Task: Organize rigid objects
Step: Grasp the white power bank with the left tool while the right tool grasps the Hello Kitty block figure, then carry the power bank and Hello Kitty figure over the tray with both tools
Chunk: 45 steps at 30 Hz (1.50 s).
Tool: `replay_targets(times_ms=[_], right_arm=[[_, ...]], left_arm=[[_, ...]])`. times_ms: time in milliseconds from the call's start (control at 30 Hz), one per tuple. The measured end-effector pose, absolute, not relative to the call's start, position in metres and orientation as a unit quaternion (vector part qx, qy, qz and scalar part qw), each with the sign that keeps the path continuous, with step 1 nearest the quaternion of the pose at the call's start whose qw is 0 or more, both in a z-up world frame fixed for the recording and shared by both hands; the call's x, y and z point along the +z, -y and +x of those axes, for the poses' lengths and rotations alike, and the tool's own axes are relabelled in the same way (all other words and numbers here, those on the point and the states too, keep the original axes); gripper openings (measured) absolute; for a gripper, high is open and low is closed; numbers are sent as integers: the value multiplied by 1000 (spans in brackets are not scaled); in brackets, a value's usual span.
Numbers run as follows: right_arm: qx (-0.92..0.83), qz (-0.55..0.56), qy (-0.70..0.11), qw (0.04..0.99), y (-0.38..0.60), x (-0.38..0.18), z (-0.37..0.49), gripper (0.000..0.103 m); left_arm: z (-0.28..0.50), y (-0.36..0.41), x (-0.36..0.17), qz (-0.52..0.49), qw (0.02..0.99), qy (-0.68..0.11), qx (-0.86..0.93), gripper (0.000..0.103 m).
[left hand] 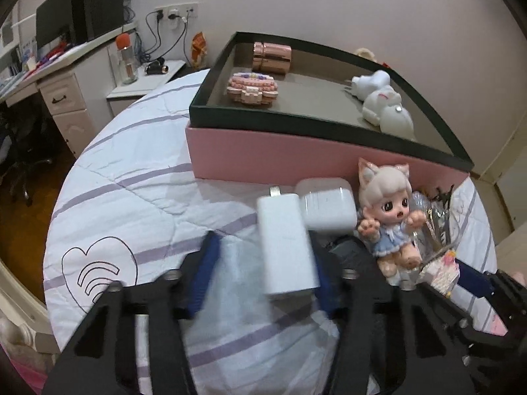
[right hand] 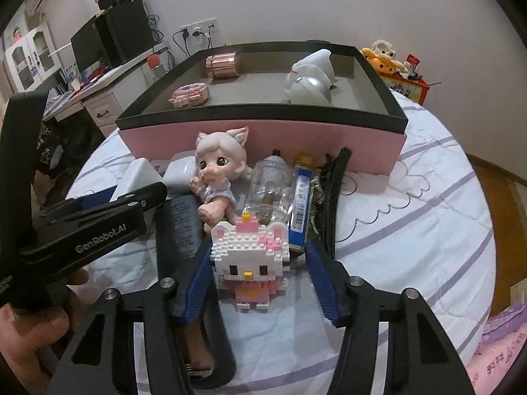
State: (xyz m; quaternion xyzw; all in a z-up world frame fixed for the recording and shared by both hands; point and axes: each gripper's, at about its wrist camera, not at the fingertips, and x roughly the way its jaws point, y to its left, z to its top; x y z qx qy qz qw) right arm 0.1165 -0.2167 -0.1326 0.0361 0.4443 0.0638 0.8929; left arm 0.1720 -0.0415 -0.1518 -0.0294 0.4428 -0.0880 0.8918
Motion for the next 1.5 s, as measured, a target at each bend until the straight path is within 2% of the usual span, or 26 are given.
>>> replay_targets(times_ms=[33,67,100,200,533,767,1067,1300,1500], right_arm=[[66,41,-442,894,218,-131,116,55],[69,47,-441,894,219,-129,115,54],[72,52,-439,894,220,-127,113,46],[75,54,-434,896,222,-120,109,46],[81,77,-422,900,233,-105,94,46],[88,79,-400,909,237,-77,93,46],[94,59,-364,925,244,-19,134,46],[101,60,-375,920,248,-4,182,46],[91,62,-412,904,255,-27,220,46]], left_arm=[[171,41,-152,-29,892,-442,-90,40],[169,40,-151,-30,892,-442,-93,33],[168,39,-150,-32,891,-442,-95,27],[164,35,-147,-38,890,-443,-102,23],[143,26,-130,-32,894,-434,-106,23],[134,17,-85,-35,904,-410,-119,23],[163,25,-30,-12,917,-379,-128,23],[199,51,-26,-5,905,-396,-153,23],[233,76,-44,4,891,-423,-164,23]])
